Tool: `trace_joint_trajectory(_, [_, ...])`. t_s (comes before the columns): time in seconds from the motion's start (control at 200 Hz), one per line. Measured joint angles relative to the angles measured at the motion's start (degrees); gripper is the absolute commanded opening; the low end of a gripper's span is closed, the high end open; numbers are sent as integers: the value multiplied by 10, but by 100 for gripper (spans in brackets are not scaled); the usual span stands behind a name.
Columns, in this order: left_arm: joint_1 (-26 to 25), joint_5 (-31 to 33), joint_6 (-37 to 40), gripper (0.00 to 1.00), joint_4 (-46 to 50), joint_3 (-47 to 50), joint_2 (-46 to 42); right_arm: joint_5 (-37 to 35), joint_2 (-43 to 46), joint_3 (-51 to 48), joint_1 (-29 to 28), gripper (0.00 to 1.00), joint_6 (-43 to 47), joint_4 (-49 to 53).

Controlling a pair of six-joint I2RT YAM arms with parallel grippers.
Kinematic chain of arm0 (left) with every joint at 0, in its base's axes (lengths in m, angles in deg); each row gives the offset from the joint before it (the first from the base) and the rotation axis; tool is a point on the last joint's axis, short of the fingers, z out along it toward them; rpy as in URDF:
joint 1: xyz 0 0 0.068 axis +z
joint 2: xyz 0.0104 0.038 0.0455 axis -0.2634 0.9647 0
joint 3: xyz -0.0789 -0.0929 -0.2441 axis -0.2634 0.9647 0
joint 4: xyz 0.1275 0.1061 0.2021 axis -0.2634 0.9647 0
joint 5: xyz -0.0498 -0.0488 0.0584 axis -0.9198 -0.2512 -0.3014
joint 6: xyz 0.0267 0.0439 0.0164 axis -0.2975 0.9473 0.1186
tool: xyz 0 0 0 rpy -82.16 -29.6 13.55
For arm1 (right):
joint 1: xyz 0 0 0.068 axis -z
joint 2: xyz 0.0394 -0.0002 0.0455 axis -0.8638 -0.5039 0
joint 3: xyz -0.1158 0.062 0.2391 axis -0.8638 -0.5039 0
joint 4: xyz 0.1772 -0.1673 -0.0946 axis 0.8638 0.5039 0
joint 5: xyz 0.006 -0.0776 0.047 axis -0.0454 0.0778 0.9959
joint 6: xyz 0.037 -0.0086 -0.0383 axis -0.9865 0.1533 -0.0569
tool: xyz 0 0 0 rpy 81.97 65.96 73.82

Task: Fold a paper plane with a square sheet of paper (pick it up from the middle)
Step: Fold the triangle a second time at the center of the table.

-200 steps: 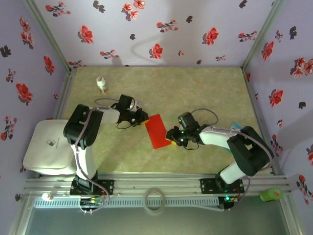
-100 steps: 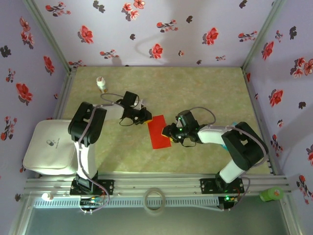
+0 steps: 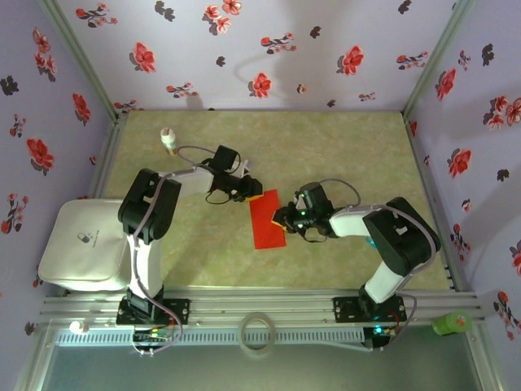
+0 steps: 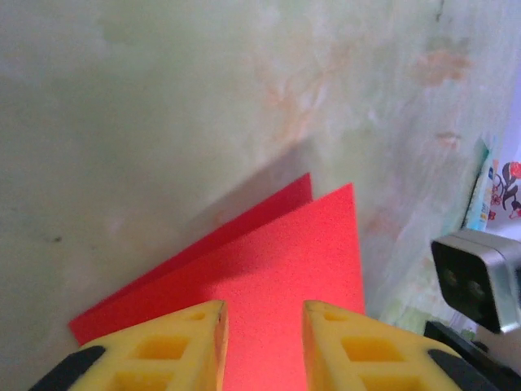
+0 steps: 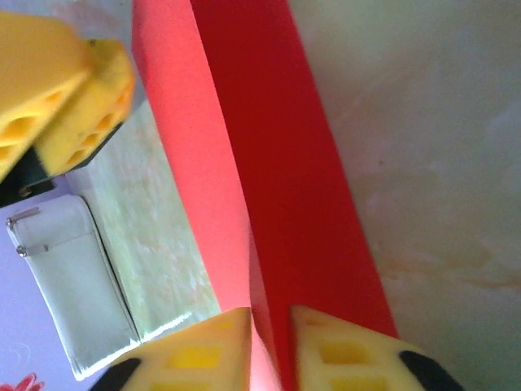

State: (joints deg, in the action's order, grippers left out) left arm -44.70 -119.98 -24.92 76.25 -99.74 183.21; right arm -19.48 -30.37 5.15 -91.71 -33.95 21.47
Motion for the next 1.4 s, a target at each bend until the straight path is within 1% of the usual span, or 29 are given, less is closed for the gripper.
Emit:
trace_joint_trajectory(0.095, [-1, 3, 0, 38, 8, 0, -32, -2, 0, -7, 3, 12, -5, -6])
trace_joint_trajectory(0.175, [-2, 11, 3, 43, 9, 1, -70, -7, 0, -14, 6, 10, -12, -21])
trace_joint_trajectory(0.345, [-4, 36, 11, 44, 9, 26, -154, -22, 0, -16, 13, 6, -23, -39])
trace_joint_trajectory(0.525, [-4, 63, 24, 45, 11, 85, -211, -49, 4, -25, 16, 3, -36, -52])
trace_joint_trajectory(0.655, [-4, 80, 32, 47, 10, 129, -245, -73, 30, -43, 17, 7, -43, -51])
trace_joint_trajectory(0.725, [-4, 87, 32, 48, 4, 149, -265, -75, 38, -45, 18, 14, -42, -52])
trace_joint_trajectory(0.855, [-6, 104, 36, 48, -2, 172, -309, -71, 41, -45, 20, 21, -46, -63])
trace_joint_trajectory(0.97, [-7, 122, 47, 48, -18, 191, -354, -61, 45, -45, 20, 22, -48, -74])
trace_joint_trajectory(1.1, [-14, 131, 64, 45, -33, 214, -393, -51, 52, -44, 20, 21, -44, -70])
trace_joint_trajectory(1.185, [-39, 137, 91, 45, -41, 226, -407, -43, 54, -40, 20, 21, -32, -51])
trace_joint_trajectory(1.235, [-62, 148, 108, 48, -47, 235, -412, -41, 55, -37, 20, 20, -27, -39])
trace_joint_trajectory(1.27, [-84, 158, 122, 51, -51, 242, -414, -41, 56, -35, 20, 20, -22, -29])
trace_joint_trajectory(1.4, [-184, 225, 178, 55, -44, 254, -413, -37, 58, -25, 20, 21, -7, 1])
